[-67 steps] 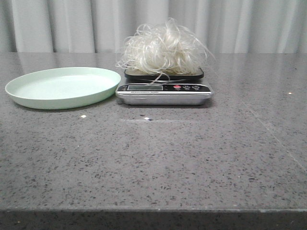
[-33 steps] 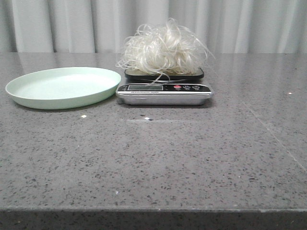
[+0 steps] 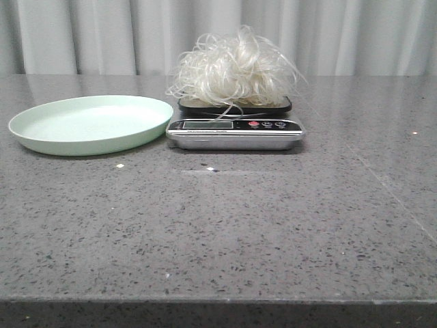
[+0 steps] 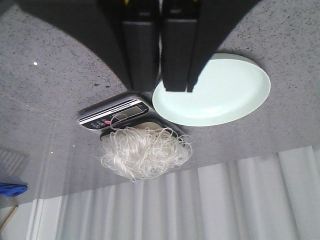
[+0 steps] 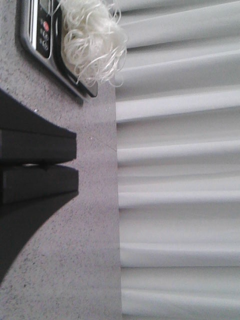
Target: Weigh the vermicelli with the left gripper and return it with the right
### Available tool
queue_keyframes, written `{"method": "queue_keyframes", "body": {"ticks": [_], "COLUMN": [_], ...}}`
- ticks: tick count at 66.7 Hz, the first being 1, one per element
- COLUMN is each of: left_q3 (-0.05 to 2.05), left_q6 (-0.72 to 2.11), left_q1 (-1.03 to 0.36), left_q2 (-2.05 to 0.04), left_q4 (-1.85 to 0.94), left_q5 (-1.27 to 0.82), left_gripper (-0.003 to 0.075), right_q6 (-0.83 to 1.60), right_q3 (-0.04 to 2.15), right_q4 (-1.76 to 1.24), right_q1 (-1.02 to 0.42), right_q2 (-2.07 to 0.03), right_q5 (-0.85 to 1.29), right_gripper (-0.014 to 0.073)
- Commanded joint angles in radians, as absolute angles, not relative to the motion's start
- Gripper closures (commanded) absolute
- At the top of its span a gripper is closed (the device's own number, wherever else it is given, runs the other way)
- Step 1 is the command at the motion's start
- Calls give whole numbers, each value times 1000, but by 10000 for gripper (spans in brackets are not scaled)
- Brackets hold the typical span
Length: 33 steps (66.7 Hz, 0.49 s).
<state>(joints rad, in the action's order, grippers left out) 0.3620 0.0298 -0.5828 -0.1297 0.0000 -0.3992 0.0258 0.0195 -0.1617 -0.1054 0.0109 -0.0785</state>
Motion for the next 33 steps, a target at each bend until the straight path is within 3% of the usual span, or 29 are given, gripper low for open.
{"method": "queue_keyframes", "body": {"ticks": [1,16,33], "left_q3": [387,387,387], "left_q6": [30,30,30], "left_q1": [-580,-580,-580], "left_q2": [-139,-139,-139], "left_q4": [-10,-10,-10], "left_q5": [-308,-308,-308], "left_gripper": [594,594,594], "right_q6": [33,33,33], "right_q3": [181,433,450], "right_q4": [-164,-163,-166], "right_q1": [-98,-98,-98], "right_q2": [-39,-309,-480], "right_q5": [-21,171,155], "right_gripper": [428,428,428]}}
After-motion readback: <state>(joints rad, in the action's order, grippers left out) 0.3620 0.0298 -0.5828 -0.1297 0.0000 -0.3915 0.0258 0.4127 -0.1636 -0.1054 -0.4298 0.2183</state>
